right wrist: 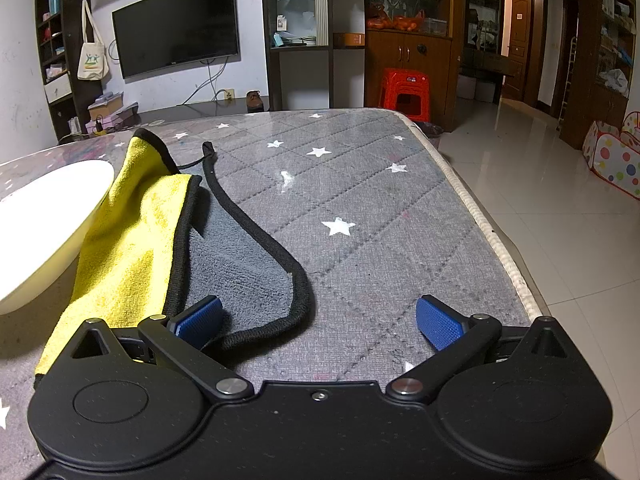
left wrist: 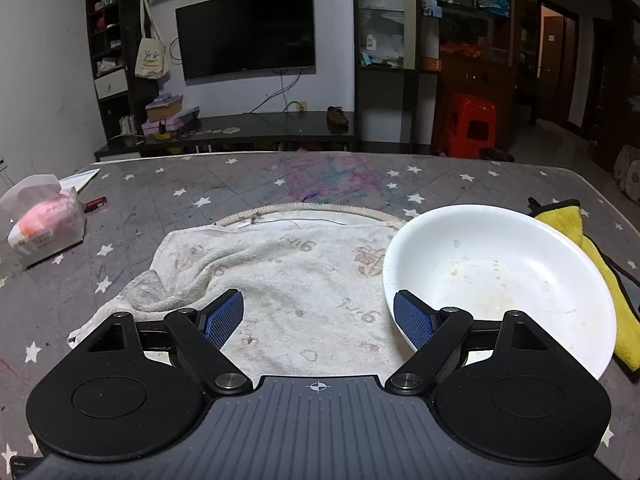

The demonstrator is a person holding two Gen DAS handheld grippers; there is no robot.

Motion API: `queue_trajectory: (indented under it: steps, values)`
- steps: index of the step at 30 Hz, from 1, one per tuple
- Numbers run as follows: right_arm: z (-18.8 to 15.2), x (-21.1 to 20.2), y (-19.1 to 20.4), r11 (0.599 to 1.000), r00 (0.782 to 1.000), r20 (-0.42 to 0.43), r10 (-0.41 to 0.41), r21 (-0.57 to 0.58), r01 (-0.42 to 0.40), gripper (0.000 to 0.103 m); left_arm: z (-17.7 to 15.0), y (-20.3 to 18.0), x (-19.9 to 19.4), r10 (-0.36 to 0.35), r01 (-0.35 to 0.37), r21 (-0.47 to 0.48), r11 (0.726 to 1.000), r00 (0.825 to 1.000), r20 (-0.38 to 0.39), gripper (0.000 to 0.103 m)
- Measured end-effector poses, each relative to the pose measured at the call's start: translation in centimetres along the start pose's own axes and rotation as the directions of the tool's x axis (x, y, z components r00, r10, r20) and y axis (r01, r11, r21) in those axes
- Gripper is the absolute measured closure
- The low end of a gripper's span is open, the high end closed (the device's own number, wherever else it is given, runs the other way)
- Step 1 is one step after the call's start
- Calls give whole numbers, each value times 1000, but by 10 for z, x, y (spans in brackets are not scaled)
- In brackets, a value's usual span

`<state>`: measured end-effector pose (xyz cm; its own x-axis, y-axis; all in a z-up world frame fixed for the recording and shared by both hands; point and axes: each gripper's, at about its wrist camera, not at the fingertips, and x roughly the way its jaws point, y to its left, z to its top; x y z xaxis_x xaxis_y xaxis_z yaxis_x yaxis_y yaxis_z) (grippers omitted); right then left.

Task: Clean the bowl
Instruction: 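Move the right gripper to the yellow-grey cloth and close on it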

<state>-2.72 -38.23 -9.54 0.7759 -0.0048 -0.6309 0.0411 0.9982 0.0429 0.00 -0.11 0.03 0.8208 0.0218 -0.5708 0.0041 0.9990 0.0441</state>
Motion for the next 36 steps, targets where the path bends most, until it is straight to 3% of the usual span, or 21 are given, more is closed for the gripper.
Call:
queue_trajectory:
  steps: [14,21,27,34,36]
  values:
    - [3,-7,0,1000,999,38,14,8,-14,0,4,-14,-2,-85,80,-63,995,992,-90,21]
    - [16,-33,12,993,988,108,113,-29,-110,2,3,-31,4,-107,97,-76,992,985,-138,27]
    - [17,-23,37,971,977,61,204,-138,-195,8,1,-41,12,-110,96,-85,992,978,-176,29]
    - [30,10,52,963,976,37,214,-173,-205,9,-1,-52,20,-121,108,-71,992,971,-208,38]
    - [33,19,54,962,976,19,216,-175,-209,15,-2,-55,24,-126,113,-67,991,967,-221,40]
